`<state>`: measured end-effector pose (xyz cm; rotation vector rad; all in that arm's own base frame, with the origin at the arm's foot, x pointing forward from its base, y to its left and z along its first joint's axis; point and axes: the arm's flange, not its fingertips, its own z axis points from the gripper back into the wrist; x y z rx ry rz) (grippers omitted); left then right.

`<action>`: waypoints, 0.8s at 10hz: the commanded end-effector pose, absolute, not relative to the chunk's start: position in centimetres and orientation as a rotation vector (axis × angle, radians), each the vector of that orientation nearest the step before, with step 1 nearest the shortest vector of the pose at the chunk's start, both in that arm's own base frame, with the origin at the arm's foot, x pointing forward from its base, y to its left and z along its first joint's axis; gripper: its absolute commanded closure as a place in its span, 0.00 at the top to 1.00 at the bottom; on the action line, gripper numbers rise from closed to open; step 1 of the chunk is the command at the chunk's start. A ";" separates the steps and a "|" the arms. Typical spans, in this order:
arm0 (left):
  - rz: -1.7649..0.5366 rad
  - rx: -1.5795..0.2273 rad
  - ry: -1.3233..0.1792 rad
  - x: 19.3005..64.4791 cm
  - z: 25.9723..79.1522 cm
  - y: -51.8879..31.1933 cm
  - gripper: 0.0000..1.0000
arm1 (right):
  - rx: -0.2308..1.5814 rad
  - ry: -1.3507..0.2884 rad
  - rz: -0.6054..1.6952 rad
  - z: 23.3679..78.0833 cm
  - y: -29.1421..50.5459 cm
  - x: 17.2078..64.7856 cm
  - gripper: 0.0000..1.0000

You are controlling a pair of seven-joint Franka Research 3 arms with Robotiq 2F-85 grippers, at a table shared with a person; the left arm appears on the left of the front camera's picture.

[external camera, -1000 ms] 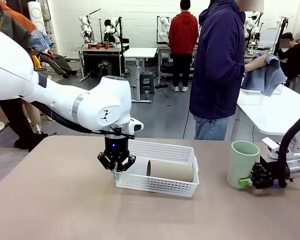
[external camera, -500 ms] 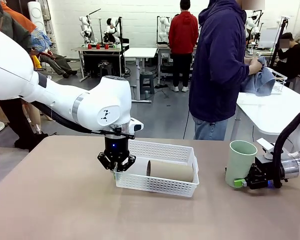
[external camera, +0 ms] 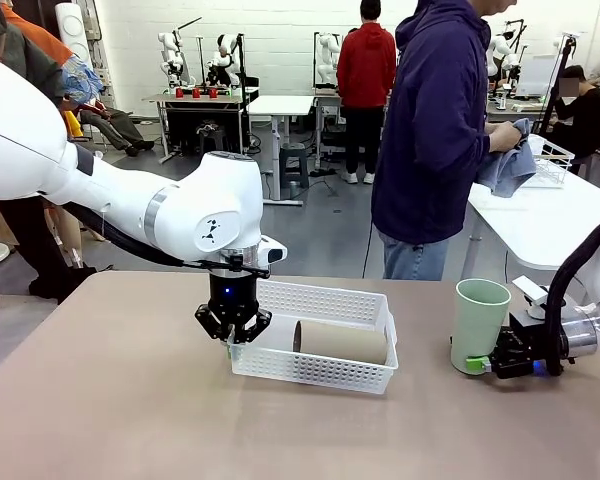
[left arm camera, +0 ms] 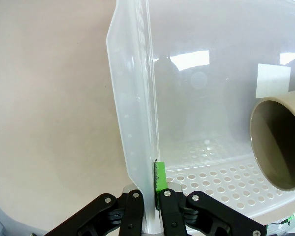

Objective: Clean and organize the cups into the basket.
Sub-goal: Pick up the Reusable plastic cup from the right side of the table and stack it inside the Organizing basket in the center of the table.

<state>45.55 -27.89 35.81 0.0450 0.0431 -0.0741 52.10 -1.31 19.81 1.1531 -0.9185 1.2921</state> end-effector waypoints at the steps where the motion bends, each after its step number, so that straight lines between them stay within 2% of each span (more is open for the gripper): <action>1: -0.075 0.045 0.044 45.5 35.8 -28.1 0.00 | 1.109 -0.941 1.231 22.6 -1.1 51.0 0.18; 5: -0.075 0.045 0.044 45.5 35.8 -28.1 0.00 | 1.028 -1.053 1.213 37.1 -0.7 48.4 0.18; 8: -0.075 0.045 0.044 45.5 35.8 -28.1 0.00 | 0.968 -1.066 1.195 43.2 1.1 48.2 0.18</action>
